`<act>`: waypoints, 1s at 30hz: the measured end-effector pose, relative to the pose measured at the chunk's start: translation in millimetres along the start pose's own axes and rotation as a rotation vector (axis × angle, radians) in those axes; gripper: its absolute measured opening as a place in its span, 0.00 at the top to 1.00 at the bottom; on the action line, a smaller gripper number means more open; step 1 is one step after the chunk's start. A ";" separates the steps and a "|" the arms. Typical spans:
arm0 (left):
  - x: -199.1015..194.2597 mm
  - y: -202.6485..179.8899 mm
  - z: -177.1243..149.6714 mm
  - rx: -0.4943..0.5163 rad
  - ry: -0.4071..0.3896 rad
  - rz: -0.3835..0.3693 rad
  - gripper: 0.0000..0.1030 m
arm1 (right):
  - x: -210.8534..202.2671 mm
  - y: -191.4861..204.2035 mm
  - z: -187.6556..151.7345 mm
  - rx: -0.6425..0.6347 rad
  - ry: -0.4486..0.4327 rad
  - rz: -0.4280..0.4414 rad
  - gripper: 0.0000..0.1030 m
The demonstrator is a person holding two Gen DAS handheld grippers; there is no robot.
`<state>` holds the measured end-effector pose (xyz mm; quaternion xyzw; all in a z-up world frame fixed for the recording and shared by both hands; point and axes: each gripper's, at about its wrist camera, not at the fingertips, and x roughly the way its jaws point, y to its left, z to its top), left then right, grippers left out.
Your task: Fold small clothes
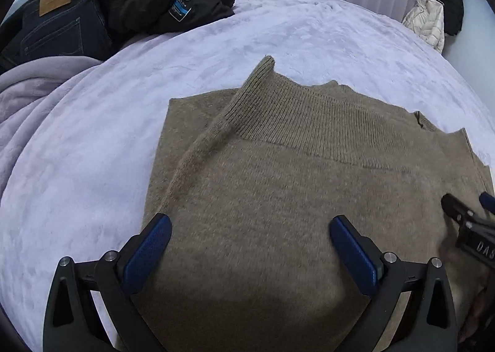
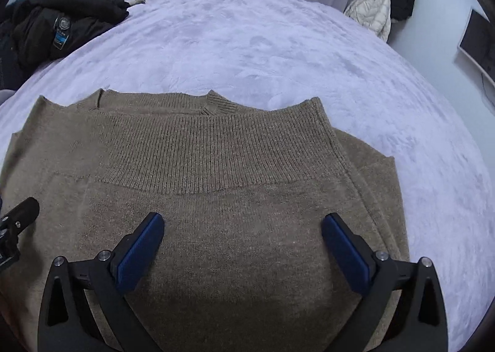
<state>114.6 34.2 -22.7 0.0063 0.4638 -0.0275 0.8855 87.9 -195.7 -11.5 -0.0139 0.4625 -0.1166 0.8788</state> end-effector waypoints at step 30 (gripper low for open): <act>-34.0 42.8 -50.7 -0.025 0.021 0.028 0.01 | -32.6 -64.0 -42.8 -0.019 0.001 0.062 0.02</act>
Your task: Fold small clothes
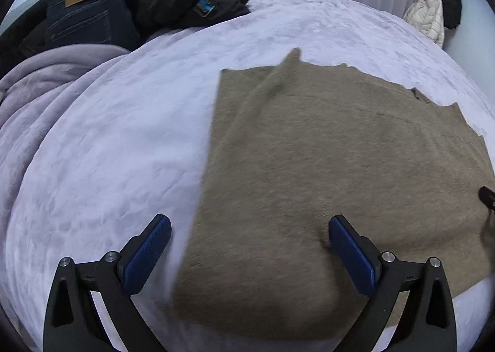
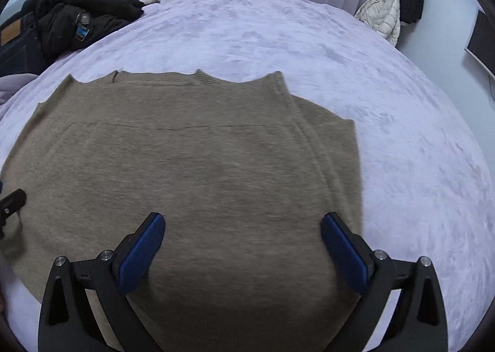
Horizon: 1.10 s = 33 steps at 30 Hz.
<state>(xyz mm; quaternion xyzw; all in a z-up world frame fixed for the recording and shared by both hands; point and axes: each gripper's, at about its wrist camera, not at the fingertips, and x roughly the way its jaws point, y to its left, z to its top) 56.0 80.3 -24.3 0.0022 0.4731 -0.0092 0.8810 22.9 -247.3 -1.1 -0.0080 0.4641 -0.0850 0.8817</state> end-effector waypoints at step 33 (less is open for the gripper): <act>52.8 18.0 91.6 -0.112 0.086 -0.049 0.00 | 68.8 -8.8 80.2 0.105 0.095 -0.042 0.01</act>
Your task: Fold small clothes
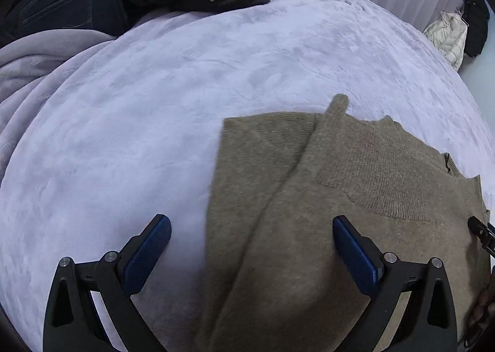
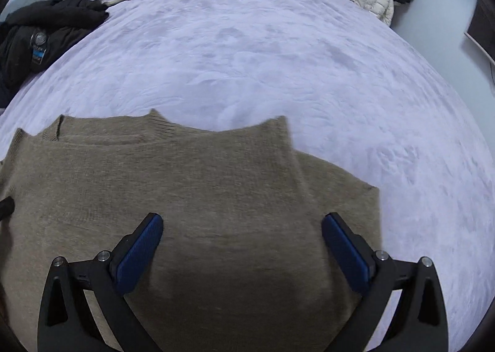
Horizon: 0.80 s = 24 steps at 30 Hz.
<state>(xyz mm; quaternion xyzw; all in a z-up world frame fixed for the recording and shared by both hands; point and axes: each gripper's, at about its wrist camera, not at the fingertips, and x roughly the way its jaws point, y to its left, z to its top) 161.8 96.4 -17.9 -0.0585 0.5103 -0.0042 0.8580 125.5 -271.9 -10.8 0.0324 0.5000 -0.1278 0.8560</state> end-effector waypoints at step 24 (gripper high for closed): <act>-44.6 12.9 -97.7 0.050 -0.024 -0.008 0.00 | -72.9 23.2 -102.2 -0.128 -0.106 0.081 0.01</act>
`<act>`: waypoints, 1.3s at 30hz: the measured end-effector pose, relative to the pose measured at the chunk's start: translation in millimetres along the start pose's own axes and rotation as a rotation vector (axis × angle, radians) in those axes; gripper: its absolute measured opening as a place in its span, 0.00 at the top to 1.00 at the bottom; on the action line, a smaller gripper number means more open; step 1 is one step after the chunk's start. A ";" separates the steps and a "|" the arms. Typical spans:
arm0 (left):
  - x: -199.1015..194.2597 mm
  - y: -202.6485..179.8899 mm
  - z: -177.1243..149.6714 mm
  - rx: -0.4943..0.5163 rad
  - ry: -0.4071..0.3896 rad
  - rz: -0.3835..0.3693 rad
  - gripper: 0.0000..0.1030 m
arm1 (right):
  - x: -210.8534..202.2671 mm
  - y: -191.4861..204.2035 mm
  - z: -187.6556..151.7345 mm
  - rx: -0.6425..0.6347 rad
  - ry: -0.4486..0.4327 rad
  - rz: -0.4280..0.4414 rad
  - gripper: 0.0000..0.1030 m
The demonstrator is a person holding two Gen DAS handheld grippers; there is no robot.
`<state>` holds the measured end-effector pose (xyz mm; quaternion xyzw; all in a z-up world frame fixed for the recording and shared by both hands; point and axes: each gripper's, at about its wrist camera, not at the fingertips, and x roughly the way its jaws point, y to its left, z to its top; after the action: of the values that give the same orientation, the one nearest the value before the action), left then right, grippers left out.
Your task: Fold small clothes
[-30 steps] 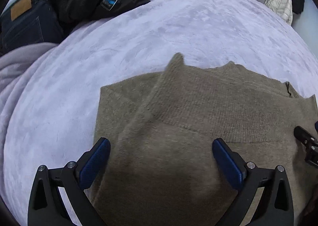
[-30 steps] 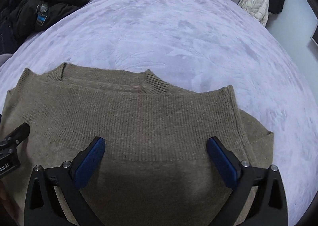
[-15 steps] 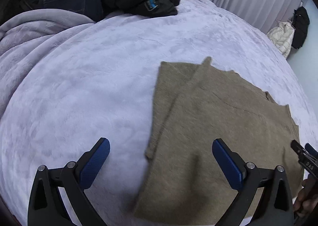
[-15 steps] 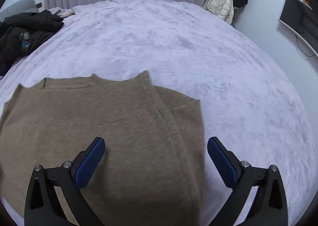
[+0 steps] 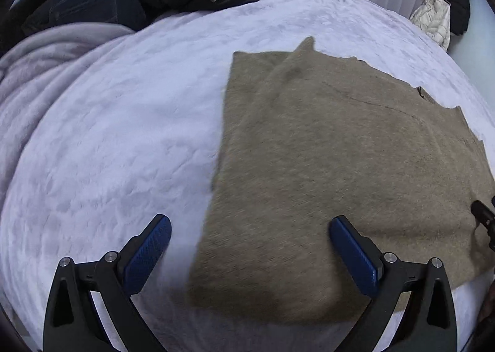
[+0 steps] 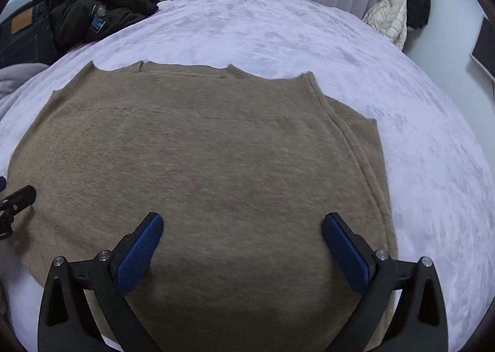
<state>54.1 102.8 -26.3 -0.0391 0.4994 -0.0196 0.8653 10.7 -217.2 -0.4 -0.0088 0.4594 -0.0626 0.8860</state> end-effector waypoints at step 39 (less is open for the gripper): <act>11.8 -53.8 64.9 0.117 0.095 -0.111 0.73 | 83.7 51.8 111.1 0.065 0.181 0.075 0.01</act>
<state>116.5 51.5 0.5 -0.0150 0.5349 -0.0986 0.8390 154.2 -180.4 -8.1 0.0431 0.5352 -0.0448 0.8425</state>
